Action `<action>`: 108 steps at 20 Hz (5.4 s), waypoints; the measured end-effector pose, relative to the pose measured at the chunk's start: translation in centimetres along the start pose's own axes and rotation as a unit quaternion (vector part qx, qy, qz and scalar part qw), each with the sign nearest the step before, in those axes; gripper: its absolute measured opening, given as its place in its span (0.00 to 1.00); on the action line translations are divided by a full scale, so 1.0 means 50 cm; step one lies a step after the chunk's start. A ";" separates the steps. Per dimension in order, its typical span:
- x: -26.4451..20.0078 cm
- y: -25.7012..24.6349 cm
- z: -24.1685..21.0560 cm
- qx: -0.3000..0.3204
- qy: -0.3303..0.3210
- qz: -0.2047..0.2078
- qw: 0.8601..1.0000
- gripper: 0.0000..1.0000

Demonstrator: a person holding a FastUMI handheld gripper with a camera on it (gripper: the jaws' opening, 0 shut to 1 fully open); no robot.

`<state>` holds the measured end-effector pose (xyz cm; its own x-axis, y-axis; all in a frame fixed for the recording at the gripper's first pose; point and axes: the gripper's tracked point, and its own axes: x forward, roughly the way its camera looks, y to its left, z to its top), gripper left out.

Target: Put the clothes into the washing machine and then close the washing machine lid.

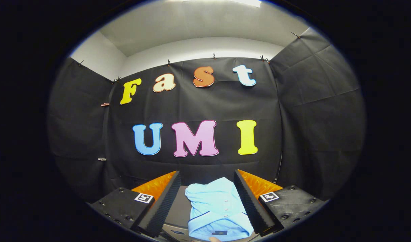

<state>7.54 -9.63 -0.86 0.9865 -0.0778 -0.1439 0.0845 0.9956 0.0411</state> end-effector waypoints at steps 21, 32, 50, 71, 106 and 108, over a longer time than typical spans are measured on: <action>0.326 -0.138 -0.273 0.018 0.283 -0.065 0.957 0.98; 0.345 -0.152 -0.428 0.005 0.403 -0.070 0.913 0.99; 0.350 -0.144 -0.464 -0.017 0.411 -0.053 0.910 0.08; 0.347 0.100 -0.040 -0.053 0.222 -0.003 0.974 0.08; 0.371 0.827 -0.785 -0.167 0.423 0.297 0.840 0.08; 0.359 0.816 -0.836 -0.167 0.453 0.293 0.825 0.08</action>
<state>22.86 31.79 -43.09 0.3228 0.3429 -0.8822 -0.5628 0.8189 0.1124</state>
